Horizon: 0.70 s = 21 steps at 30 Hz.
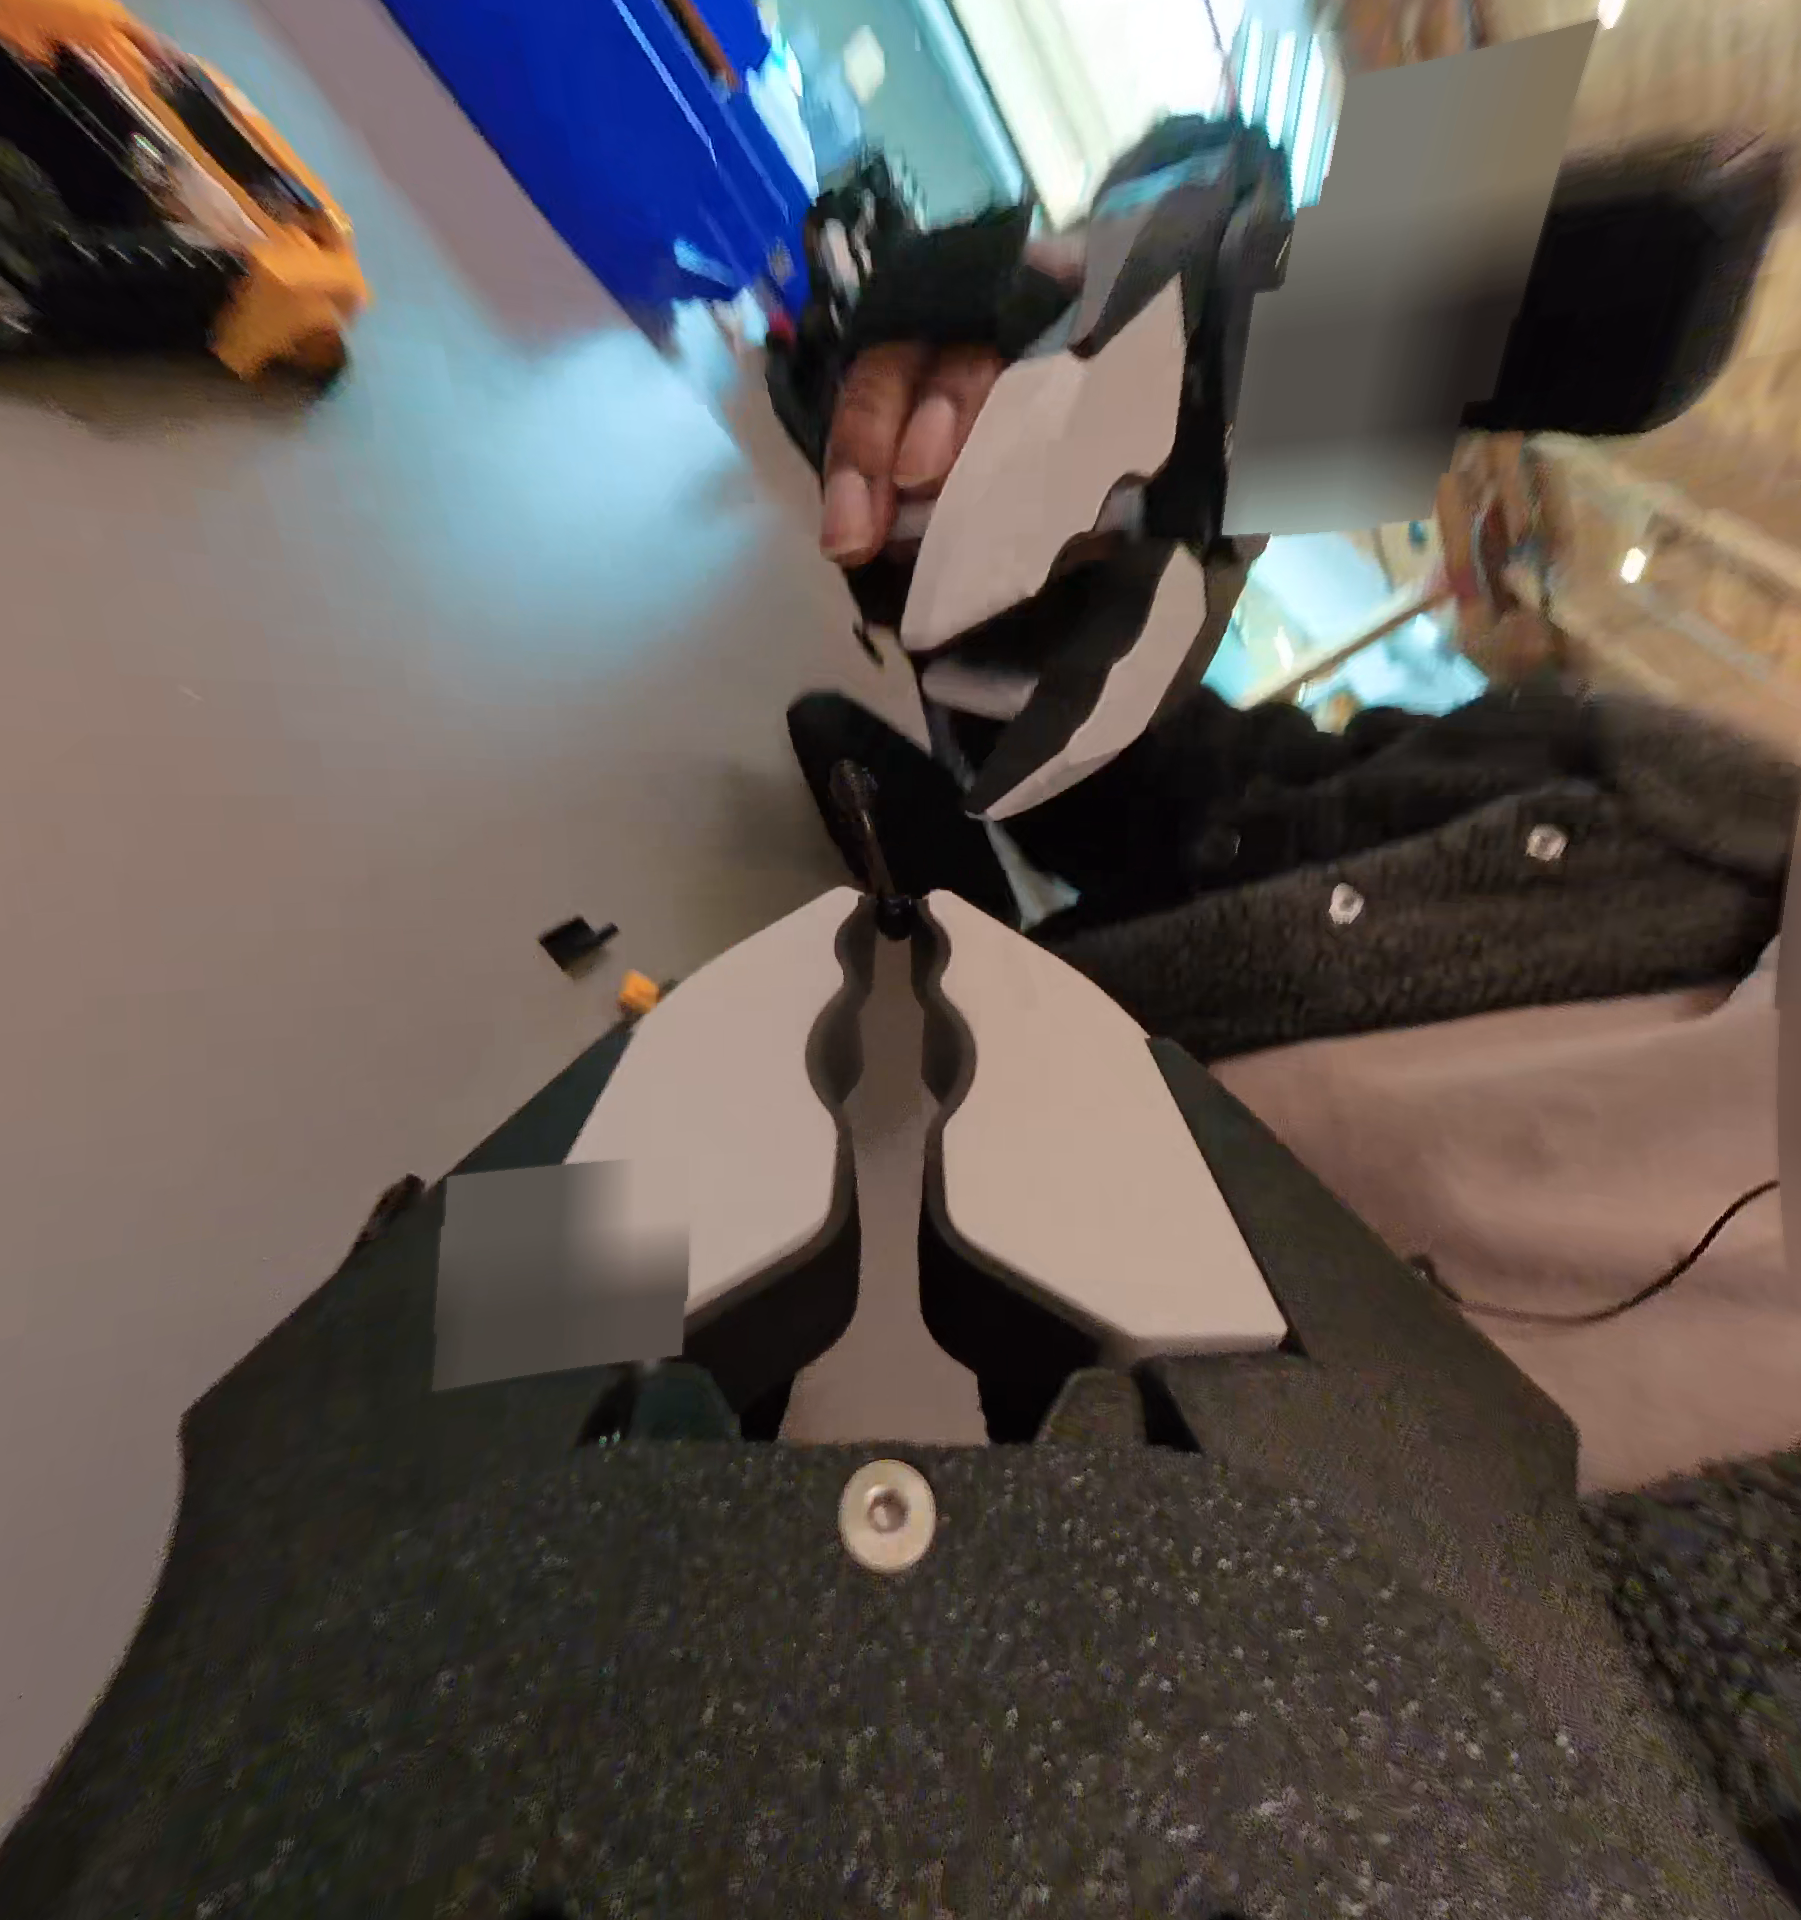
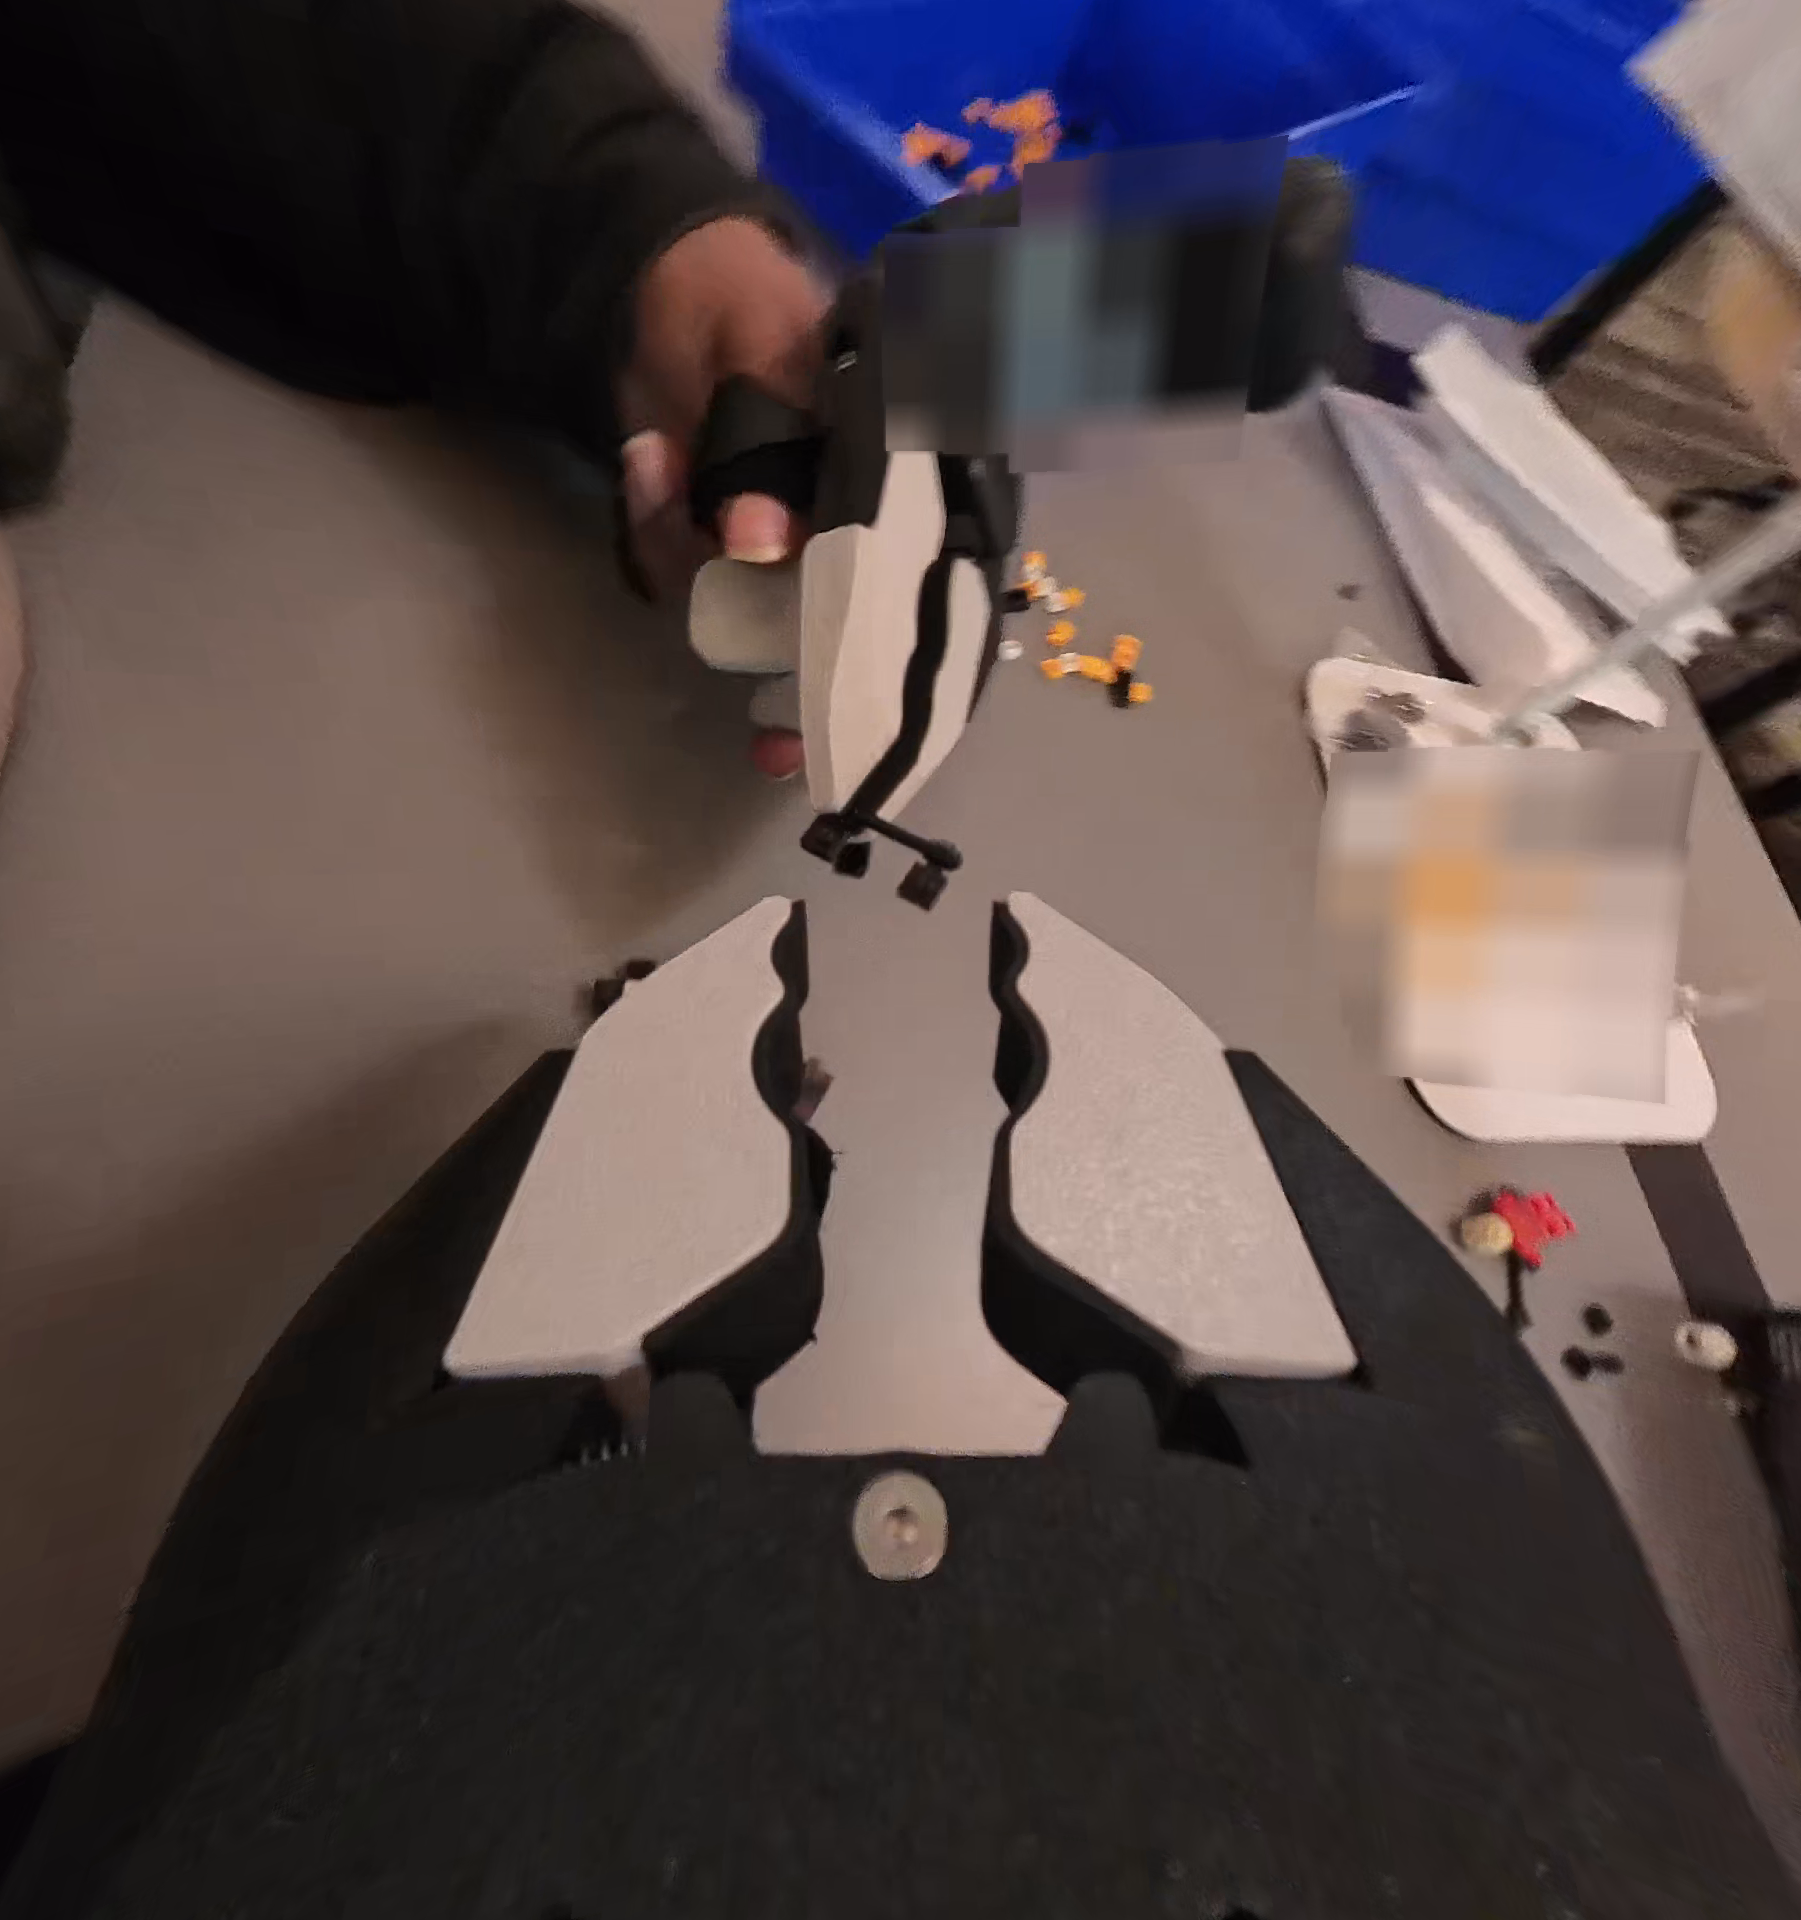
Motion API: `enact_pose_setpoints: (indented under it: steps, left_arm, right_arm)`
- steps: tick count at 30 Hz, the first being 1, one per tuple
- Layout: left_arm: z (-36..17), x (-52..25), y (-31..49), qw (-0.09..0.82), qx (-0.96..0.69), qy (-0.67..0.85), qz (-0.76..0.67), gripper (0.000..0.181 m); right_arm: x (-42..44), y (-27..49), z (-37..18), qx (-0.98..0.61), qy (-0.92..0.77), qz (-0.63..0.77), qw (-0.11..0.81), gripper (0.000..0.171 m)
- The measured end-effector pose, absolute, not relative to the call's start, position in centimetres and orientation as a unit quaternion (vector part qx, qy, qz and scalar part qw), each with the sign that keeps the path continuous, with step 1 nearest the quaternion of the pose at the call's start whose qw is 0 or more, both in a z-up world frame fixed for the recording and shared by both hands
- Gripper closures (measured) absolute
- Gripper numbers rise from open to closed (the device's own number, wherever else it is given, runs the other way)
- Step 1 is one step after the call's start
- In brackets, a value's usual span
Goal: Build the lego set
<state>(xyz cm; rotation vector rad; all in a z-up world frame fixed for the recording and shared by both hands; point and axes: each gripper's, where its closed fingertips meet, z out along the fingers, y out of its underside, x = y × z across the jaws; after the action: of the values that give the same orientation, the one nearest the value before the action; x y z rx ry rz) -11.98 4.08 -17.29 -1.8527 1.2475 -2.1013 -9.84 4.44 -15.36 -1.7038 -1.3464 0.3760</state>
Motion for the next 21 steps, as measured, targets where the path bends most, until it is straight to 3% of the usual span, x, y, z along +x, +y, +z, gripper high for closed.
enact_pose_setpoints:
  steps: [4, 10, 14, 21]
  left_arm:
    - [-16.5, -11.4, 5.8, 0.06, -0.617, 0.329, -0.712, 0.176]
    - [-16.5, -10.9, 5.1, 0.047, -0.623, 0.291, -0.725, 0.175]
    - [-16.5, -10.9, 4.9, 0.038, -0.622, 0.284, -0.729, 0.175]
    - [-17.1, -10.7, 4.7, 0.037, -0.628, 0.288, -0.722, 0.176]
  right_arm:
    - [-10.0, 5.1, -16.0, -0.717, -0.439, 0.17, 0.514, 0.13]
    - [-10.7, 5.9, -17.0, -0.719, -0.42, 0.155, 0.532, 0.12]
    - [-10.9, 5.8, -17.4, -0.719, -0.419, 0.17, 0.529, 0.121]
    - [-10.7, 6.0, -17.7, -0.714, -0.412, 0.176, 0.537, 0.138]
